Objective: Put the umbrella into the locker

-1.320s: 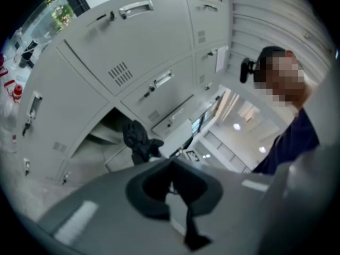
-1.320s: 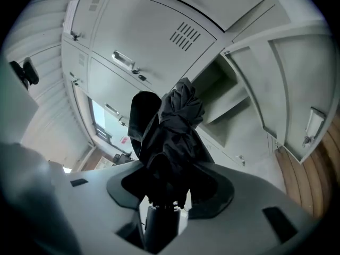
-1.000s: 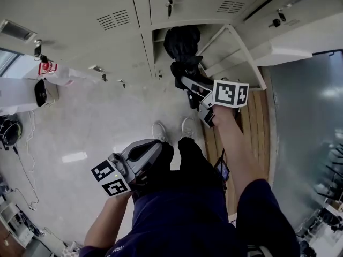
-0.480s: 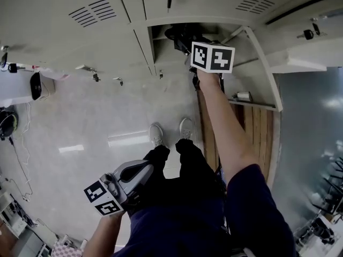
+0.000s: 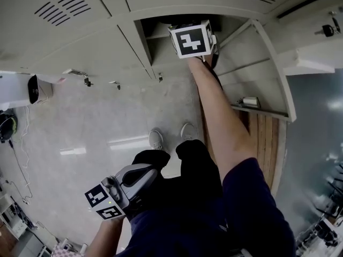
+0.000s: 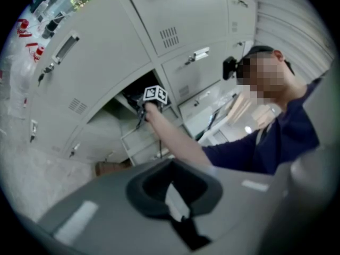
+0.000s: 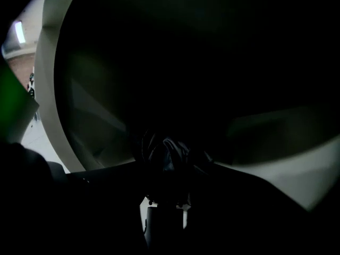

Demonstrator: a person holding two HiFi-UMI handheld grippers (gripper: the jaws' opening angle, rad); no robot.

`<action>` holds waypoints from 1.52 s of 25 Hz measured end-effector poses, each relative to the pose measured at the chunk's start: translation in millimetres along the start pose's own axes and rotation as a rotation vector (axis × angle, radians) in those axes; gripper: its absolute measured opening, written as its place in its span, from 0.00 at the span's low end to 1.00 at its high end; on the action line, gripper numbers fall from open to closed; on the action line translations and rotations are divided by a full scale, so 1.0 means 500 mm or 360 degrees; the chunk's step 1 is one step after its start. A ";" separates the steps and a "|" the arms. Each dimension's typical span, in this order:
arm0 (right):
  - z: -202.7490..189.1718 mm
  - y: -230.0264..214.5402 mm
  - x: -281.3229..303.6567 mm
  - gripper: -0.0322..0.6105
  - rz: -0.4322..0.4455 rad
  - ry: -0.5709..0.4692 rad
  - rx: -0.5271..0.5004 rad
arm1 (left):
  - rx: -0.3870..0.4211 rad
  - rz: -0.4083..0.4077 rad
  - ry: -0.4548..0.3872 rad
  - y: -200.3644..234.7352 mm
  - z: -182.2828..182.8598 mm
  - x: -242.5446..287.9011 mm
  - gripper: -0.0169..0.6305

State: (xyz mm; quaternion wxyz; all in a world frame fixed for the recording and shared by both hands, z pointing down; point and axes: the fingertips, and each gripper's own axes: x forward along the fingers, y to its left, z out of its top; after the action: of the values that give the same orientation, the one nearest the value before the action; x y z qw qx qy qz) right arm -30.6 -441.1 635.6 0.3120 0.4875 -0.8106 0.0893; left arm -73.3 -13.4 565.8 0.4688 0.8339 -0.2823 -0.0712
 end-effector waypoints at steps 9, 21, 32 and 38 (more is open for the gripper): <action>0.018 -0.013 0.048 0.34 -0.0110 0.0034 -0.0262 | 0.0136 -0.0030 0.0024 0.057 -0.011 0.028 0.03; 0.002 -0.029 0.079 0.35 -0.0189 0.0141 -0.0238 | 0.0195 0.0011 0.0036 0.044 0.029 0.003 0.03; 0.003 -0.030 0.078 0.44 -0.0210 0.0134 -0.0360 | 0.0143 0.0086 0.0029 0.017 0.036 -0.028 0.03; -0.022 0.009 -0.010 0.48 -0.0146 -0.0019 -0.0258 | 0.0135 0.0061 0.0049 -0.021 0.043 -0.021 0.03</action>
State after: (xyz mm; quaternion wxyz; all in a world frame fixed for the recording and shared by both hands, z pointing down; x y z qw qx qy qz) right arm -28.0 -430.1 642.1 0.3495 0.4977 -0.7938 0.0060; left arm -86.0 -19.7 543.8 0.4387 0.8485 -0.2937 -0.0374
